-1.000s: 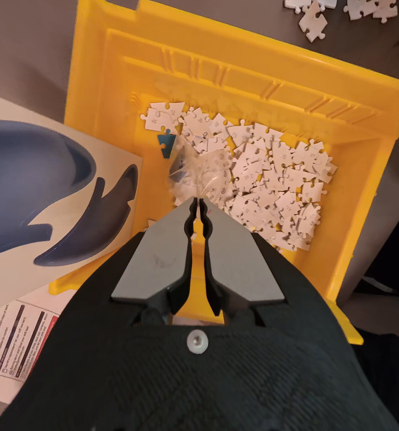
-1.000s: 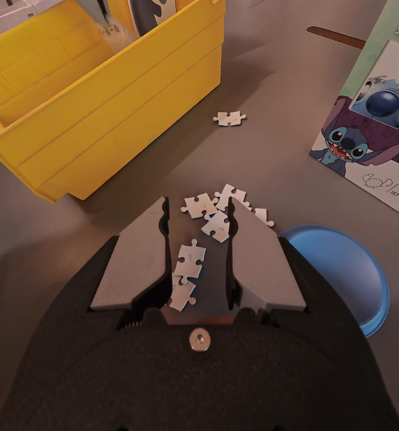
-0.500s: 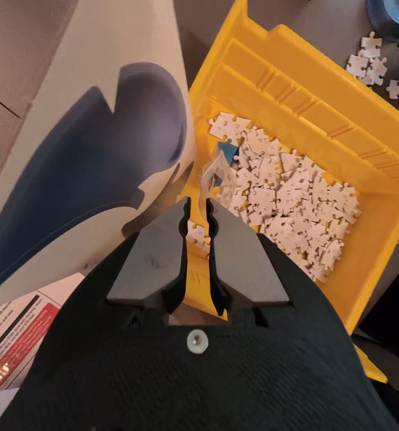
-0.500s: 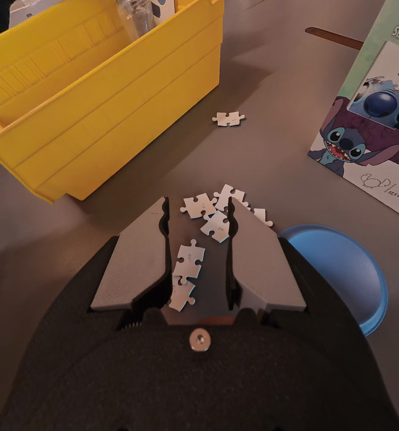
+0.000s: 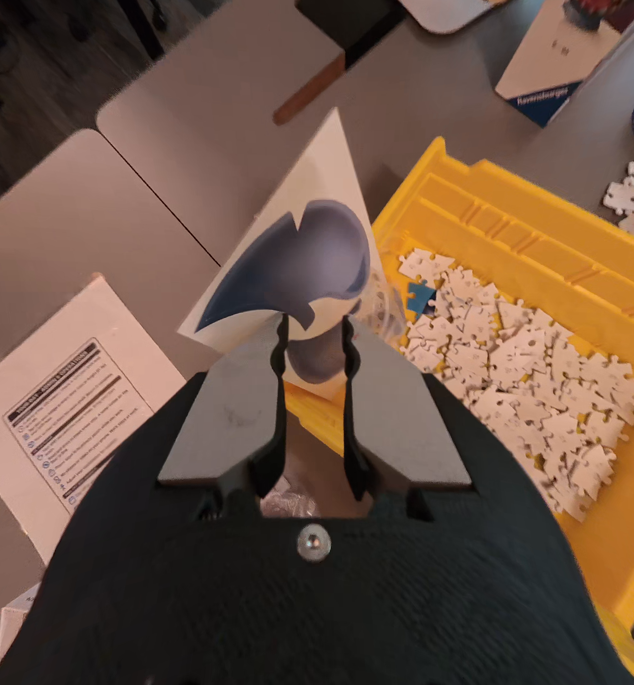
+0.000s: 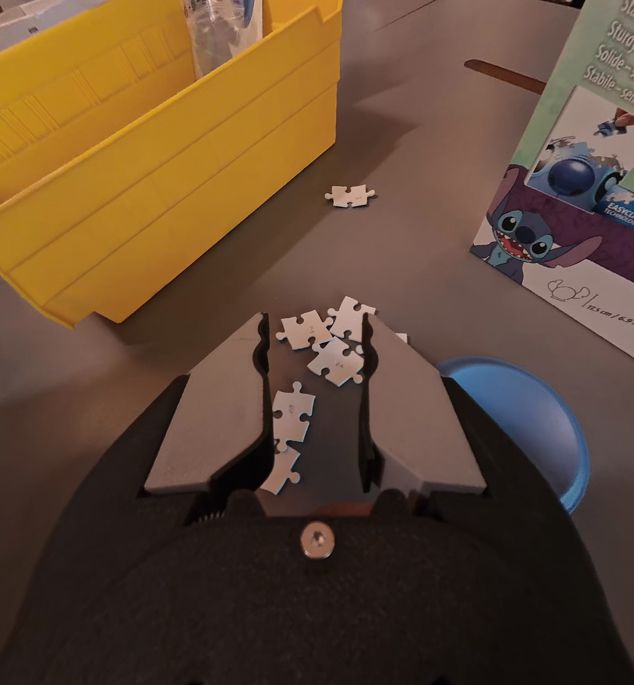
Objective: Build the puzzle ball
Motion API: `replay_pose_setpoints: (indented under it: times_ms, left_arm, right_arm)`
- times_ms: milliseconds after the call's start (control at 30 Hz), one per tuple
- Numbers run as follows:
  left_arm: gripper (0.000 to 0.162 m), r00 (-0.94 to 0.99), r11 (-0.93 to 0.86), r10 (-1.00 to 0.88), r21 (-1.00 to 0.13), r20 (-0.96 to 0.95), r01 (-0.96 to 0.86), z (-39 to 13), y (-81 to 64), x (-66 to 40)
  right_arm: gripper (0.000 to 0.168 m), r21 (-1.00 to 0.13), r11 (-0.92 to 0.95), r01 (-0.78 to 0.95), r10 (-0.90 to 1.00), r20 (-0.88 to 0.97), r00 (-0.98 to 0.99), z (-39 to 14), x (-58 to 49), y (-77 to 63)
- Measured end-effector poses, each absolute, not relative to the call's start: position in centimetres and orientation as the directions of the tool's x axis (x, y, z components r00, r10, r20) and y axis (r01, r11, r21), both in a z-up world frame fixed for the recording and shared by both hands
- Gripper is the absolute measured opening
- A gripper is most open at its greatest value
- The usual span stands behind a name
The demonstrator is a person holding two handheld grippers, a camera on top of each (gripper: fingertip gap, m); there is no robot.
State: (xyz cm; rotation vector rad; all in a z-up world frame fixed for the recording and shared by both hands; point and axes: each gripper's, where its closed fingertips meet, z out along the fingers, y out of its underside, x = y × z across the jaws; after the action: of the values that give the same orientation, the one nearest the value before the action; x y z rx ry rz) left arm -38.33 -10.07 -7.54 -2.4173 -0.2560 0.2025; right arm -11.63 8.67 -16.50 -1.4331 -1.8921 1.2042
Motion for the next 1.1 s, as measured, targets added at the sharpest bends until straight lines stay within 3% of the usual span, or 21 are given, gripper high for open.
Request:
replay_pose_setpoints:
  times_ms: [67,200,633,800,900,1100]
  left_arm:
    - [0.043,0.962,-0.708,0.256,-0.696,-0.092,0.122,-6.5,-9.8,-38.6]
    - [0.050,0.984,-0.661,0.176,-0.742,-0.012,0.109,-5.0,-8.9,-36.0]
    - [0.051,0.976,-0.619,0.136,-0.784,-0.169,-0.049,-0.2,-8.5,-29.8]
    - [0.042,0.983,-0.491,0.104,-0.868,-0.149,-0.080,2.5,-7.2,-26.2]
    - [0.047,0.973,-0.382,0.155,-0.919,-0.170,-0.100,4.8,-6.0,-25.0]
    - [0.040,0.926,-0.306,0.295,-0.941,-0.237,-0.143,5.1,-6.4,-25.4]
  right_arm:
    - [0.047,-0.861,0.074,0.503,0.935,-0.115,-0.335,-16.3,-11.7,8.9]
    - [0.047,-0.874,0.077,0.480,0.939,-0.098,-0.330,-15.6,-11.6,9.1]
    - [0.047,-0.887,0.120,0.445,0.939,-0.045,-0.342,-15.2,-11.5,8.3]
    - [0.048,-0.888,0.155,0.433,0.927,-0.020,-0.373,-15.7,-11.6,7.0]
    - [0.048,-0.884,0.185,0.429,0.923,0.007,-0.385,-16.1,-11.6,6.4]
    - [0.048,-0.881,0.217,0.420,0.923,0.045,-0.383,-16.3,-11.6,6.2]
